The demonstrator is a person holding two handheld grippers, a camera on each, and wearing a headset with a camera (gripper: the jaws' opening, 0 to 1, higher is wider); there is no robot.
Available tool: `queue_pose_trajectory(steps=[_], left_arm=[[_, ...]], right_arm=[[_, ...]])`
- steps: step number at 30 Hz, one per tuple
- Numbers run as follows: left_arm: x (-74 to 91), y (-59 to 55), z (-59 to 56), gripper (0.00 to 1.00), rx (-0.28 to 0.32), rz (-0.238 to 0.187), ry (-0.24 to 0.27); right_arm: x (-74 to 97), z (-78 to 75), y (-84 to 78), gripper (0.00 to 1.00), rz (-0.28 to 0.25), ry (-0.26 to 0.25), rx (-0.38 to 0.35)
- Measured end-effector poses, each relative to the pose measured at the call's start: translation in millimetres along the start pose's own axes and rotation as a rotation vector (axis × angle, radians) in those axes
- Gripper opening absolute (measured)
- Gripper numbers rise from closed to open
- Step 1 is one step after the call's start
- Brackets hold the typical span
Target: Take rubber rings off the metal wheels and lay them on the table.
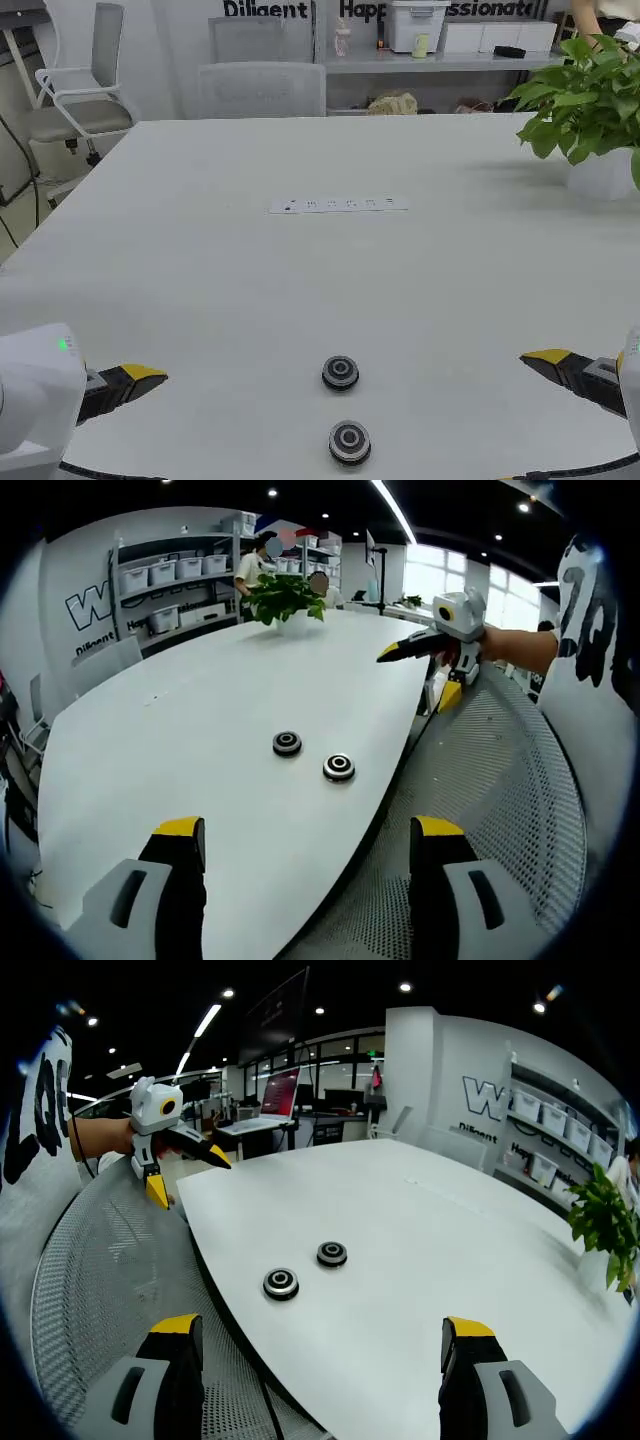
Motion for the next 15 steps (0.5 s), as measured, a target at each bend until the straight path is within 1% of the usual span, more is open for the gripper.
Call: queue_pose_trajectory(steps=[8,15], left_arm=[[-1.7,1.6,1.7,0.81,0.004,0.000,-0.002],[-2.9,1.6,3.0,0.81,0.003,0.001,0.001]], right_arm=[[-0.8,-4.0,-2.0,0.99,0.004,0.001,-0.002],[-3.0,-6.5,-2.6,0.99,0.016,0.004,0.010]])
Point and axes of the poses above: the centre of the closed fingertips' face, and the gripper's own axes: x roughly backward along the fingers, z roughly to its left, y roughly out of its top, the point moved 9 cm from there along x, roughly backward along the fingers, and after that the axes turned 2 degrees about -x, right-handed, at the moved point
